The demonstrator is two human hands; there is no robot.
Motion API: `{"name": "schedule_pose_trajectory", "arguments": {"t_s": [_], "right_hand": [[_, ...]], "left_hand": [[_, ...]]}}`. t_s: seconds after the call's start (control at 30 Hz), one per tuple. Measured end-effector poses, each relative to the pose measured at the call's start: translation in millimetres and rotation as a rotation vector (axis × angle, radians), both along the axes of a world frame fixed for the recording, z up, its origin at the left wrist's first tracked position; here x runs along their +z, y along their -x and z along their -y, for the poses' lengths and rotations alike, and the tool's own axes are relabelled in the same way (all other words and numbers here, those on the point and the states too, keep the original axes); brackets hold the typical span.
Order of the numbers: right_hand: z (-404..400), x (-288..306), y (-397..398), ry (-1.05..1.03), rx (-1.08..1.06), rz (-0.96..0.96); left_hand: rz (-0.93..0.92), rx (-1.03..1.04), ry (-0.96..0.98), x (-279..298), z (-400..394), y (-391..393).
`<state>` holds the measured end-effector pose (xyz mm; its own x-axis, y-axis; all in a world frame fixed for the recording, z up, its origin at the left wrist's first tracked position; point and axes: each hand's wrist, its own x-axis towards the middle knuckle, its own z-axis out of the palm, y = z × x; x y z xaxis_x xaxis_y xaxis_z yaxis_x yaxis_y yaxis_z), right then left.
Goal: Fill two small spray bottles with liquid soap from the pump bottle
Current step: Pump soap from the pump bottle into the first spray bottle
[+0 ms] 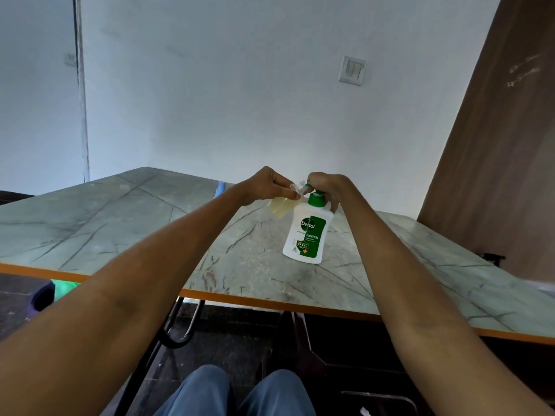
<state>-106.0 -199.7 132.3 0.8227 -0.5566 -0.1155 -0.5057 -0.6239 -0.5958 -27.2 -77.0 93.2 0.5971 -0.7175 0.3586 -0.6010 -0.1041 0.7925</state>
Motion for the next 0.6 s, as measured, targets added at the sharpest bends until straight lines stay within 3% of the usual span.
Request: {"name": "schedule_pose_trajectory", "arguments": {"t_s": [0.6], "right_hand": [[8.3, 0.4, -9.3, -0.025, 0.009, -0.015]], "left_hand": [[-0.010, 0.004, 0.001, 1.4, -1.7, 1.5]]}}
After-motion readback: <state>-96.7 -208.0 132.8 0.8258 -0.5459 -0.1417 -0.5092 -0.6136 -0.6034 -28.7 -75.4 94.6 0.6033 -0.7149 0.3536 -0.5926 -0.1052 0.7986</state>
